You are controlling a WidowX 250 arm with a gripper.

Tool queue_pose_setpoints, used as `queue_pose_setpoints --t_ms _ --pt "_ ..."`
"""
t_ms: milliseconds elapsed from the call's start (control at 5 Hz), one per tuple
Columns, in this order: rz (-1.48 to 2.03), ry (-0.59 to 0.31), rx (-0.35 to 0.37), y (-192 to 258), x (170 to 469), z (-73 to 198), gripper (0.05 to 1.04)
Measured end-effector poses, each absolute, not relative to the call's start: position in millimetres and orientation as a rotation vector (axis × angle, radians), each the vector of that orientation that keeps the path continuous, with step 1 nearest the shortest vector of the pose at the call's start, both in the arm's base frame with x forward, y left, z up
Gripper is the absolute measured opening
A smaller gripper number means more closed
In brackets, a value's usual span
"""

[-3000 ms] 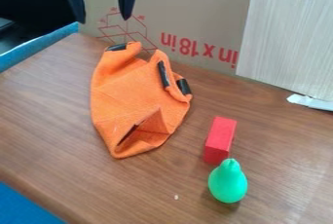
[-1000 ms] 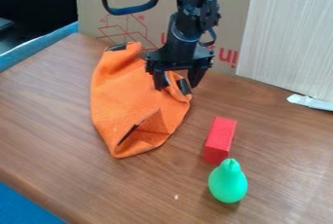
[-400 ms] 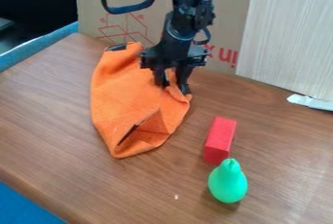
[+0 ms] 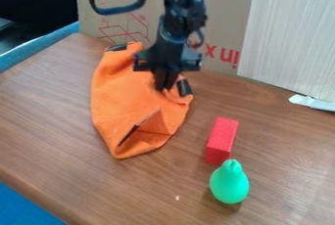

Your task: Unfold the cloth from top right to bottom left

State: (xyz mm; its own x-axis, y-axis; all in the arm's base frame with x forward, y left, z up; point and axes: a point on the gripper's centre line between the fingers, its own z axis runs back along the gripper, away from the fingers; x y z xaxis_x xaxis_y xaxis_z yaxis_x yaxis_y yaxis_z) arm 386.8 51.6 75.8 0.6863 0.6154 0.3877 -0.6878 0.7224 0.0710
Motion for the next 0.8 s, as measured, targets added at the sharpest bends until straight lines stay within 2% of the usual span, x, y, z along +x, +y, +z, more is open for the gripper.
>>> queue_pose_setpoints --t_ms 400,600,800 --pt "0.739 -0.337 0.064 68 369 124 0.054" --pt "0.734 -0.309 0.025 82 358 132 0.054" --pt "0.715 -0.271 0.059 115 329 131 0.054"
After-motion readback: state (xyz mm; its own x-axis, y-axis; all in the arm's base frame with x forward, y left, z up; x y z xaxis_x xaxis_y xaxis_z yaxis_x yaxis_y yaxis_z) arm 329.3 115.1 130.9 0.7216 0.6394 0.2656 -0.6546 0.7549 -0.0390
